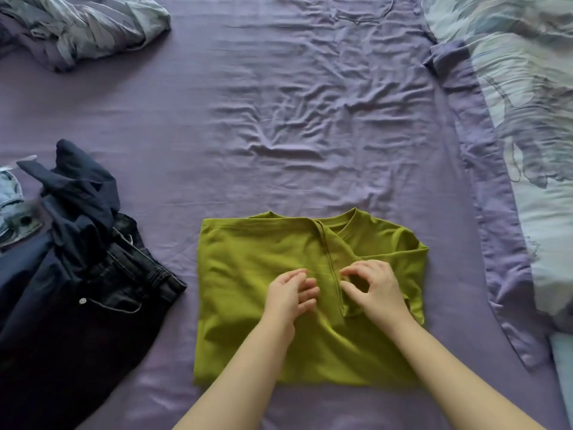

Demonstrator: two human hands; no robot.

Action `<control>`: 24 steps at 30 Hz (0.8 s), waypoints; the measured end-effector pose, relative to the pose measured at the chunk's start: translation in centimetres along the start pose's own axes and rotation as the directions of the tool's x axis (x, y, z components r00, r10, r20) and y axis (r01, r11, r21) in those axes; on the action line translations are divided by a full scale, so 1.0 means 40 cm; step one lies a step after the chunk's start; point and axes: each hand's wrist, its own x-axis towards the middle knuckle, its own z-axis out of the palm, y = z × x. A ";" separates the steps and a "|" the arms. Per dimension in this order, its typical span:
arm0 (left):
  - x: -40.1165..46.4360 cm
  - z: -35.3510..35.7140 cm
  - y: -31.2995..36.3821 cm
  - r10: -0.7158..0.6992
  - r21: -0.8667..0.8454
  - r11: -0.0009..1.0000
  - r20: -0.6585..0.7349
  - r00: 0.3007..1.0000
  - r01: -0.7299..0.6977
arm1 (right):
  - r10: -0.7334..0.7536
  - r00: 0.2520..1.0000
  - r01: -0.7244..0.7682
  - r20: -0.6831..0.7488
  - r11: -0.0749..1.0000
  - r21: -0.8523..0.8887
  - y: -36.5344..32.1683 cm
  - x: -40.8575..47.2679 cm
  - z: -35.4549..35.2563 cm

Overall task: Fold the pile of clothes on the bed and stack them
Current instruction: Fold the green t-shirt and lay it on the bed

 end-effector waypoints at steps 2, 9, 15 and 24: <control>-0.016 0.034 -0.044 -0.049 0.075 0.996 0.054 0.997 0.045 | -0.019 0.995 0.024 0.096 0.998 -0.051 0.036 -0.034 -0.012; -0.032 0.069 -0.079 -0.037 0.066 0.997 0.022 0.999 0.035 | -0.100 0.981 0.103 0.163 0.995 -0.008 0.098 -0.058 -0.029; -0.025 0.128 -0.060 0.088 0.200 0.974 0.078 0.993 -0.102 | 0.342 0.932 -0.259 -0.123 0.862 0.436 0.106 0.056 -0.102; -0.014 0.267 -0.076 0.032 0.298 0.945 0.329 0.944 -0.136 | 0.570 0.790 -0.479 -0.225 0.804 0.352 0.197 0.066 -0.127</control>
